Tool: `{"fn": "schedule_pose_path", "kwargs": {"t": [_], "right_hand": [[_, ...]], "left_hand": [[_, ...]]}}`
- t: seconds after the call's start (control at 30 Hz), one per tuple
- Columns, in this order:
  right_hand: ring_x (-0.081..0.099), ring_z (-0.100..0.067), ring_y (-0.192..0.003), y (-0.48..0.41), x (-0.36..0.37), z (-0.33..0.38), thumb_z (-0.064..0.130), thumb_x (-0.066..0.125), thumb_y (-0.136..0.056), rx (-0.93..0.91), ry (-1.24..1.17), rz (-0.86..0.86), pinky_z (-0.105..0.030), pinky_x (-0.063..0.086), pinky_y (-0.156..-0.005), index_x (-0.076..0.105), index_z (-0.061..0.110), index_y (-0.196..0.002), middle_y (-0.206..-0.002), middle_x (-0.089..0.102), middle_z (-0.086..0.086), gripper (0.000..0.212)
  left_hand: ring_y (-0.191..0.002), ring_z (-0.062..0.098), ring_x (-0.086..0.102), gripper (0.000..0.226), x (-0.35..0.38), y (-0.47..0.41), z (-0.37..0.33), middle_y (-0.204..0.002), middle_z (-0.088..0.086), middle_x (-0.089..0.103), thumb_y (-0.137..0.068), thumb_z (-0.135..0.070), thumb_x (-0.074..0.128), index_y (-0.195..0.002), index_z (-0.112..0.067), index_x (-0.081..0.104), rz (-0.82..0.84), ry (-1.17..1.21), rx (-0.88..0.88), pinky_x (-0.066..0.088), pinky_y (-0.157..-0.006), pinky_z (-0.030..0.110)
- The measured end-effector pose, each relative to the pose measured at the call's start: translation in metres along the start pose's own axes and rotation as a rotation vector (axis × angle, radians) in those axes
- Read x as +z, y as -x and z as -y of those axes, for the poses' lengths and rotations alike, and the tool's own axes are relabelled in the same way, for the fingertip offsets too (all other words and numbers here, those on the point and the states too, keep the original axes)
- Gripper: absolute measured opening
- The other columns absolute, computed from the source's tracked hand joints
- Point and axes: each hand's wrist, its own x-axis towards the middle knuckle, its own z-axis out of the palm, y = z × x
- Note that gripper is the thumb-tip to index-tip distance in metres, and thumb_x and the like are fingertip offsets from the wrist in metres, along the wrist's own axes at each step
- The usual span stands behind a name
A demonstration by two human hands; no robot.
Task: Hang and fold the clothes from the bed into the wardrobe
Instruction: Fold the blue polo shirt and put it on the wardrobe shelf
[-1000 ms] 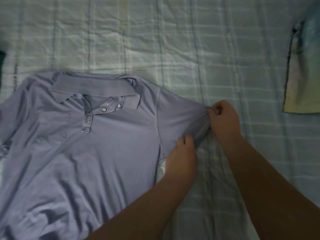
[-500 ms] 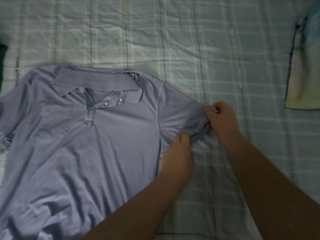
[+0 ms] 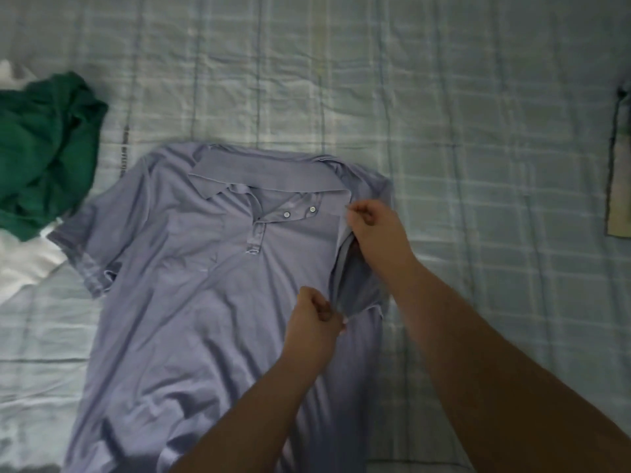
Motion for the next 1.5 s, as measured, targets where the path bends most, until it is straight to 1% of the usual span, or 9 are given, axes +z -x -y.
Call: {"fn": "schedule_pose_path", "kwargs": {"t": [0.13, 0.27, 0.4, 0.47, 0.63, 0.77, 0.97, 1.2, 1.5], "right_hand": [[0.068, -0.024, -0.091, -0.001, 0.037, -0.015, 0.017, 0.058, -0.096, 0.11, 0.031, 0.137, -0.046, 0.054, -0.092, 0.068, 0.013, -0.112, -0.097, 0.07, -0.006, 0.019], [0.068, -0.011, -0.099, 0.011, 0.033, -0.026, 0.012, 0.05, -0.097, -0.008, 0.034, 0.054, -0.042, 0.052, -0.097, 0.069, 0.023, -0.106, -0.1, 0.072, 0.006, 0.024], [0.062, -0.015, -0.099, 0.018, 0.005, -0.03, 0.0, 0.042, -0.087, -0.222, 0.28, -0.129, -0.034, 0.049, -0.096, 0.066, 0.017, -0.107, -0.104, 0.067, 0.001, 0.036], [0.059, -0.026, -0.106, 0.011, -0.004, -0.033, -0.006, 0.042, -0.082, -0.344, 0.391, -0.145, -0.04, 0.045, -0.1, 0.065, 0.007, -0.108, -0.11, 0.064, -0.009, 0.037], [0.05, -0.035, -0.128, -0.008, -0.009, -0.044, -0.002, 0.049, -0.092, -0.306, 0.547, -0.112, -0.044, 0.035, -0.112, 0.058, -0.003, -0.125, -0.134, 0.056, -0.02, 0.035], [0.029, -0.038, -0.145, -0.015, -0.009, -0.056, 0.015, 0.046, -0.1, -0.388, 0.848, 0.012, -0.044, 0.021, -0.121, 0.04, -0.002, -0.146, -0.153, 0.037, -0.022, 0.05], [0.009, -0.033, -0.151, -0.013, -0.007, -0.076, 0.039, 0.029, -0.102, -0.319, 1.114, 0.058, -0.049, 0.012, -0.122, 0.01, 0.013, -0.158, -0.165, 0.011, -0.012, 0.064], [0.012, -0.031, -0.152, -0.007, 0.002, -0.074, 0.032, 0.032, -0.101, -0.391, 1.111, -0.023, -0.053, 0.014, -0.121, 0.02, 0.004, -0.155, -0.164, 0.016, -0.014, 0.063], [0.013, -0.03, -0.152, 0.0, 0.011, -0.084, 0.04, 0.032, -0.1, -0.451, 1.129, 0.046, -0.053, 0.014, -0.12, 0.021, 0.006, -0.156, -0.163, 0.018, -0.014, 0.066]], "left_hand": [[-0.07, 0.031, 0.069, 0.031, -0.022, -0.014, 0.014, -0.069, 0.013, 0.058, -0.087, 0.013, 0.057, -0.078, -0.012, 0.041, 0.025, 0.058, -0.073, 0.059, -0.065, 0.04], [-0.063, 0.025, 0.064, 0.026, -0.035, -0.019, 0.014, -0.073, 0.016, 0.059, -0.09, 0.008, 0.055, -0.078, -0.012, 0.044, 0.062, -0.013, -0.101, 0.053, -0.06, 0.037], [-0.066, 0.011, 0.056, 0.025, -0.041, -0.014, 0.0, -0.072, -0.002, 0.058, -0.08, 0.004, 0.051, -0.078, -0.022, 0.05, -0.007, -0.363, 0.153, 0.039, -0.058, 0.012], [-0.078, 0.006, 0.052, 0.032, -0.036, -0.01, -0.01, -0.084, -0.006, 0.059, -0.076, 0.004, 0.049, -0.085, -0.025, 0.057, 0.017, -0.477, 0.339, 0.038, -0.07, 0.01], [-0.113, 0.029, 0.049, 0.04, -0.018, -0.042, -0.039, -0.122, 0.009, 0.058, -0.081, -0.002, 0.057, -0.119, -0.01, 0.064, -0.009, -0.707, 0.671, 0.042, -0.099, 0.037], [-0.118, 0.033, 0.047, 0.035, -0.017, -0.101, -0.073, -0.131, 0.011, 0.055, -0.091, -0.011, 0.055, -0.126, -0.012, 0.059, -0.087, -0.807, 0.544, 0.042, -0.1, 0.044], [-0.098, 0.027, 0.062, 0.02, -0.027, -0.133, -0.086, -0.109, 0.001, 0.065, -0.09, -0.017, 0.057, -0.107, -0.028, 0.056, -0.071, -0.908, 0.386, 0.044, -0.073, 0.035], [-0.097, 0.031, 0.063, 0.015, -0.047, -0.141, -0.084, -0.097, 0.007, 0.068, -0.094, -0.037, 0.055, -0.083, -0.026, 0.054, -0.164, -0.889, 0.246, 0.046, -0.075, 0.032], [-0.096, 0.028, 0.062, 0.016, -0.046, -0.129, -0.071, -0.103, 0.002, 0.065, -0.095, -0.037, 0.054, -0.104, -0.024, 0.052, -0.217, -0.87, 0.247, 0.046, -0.076, 0.035]]}}
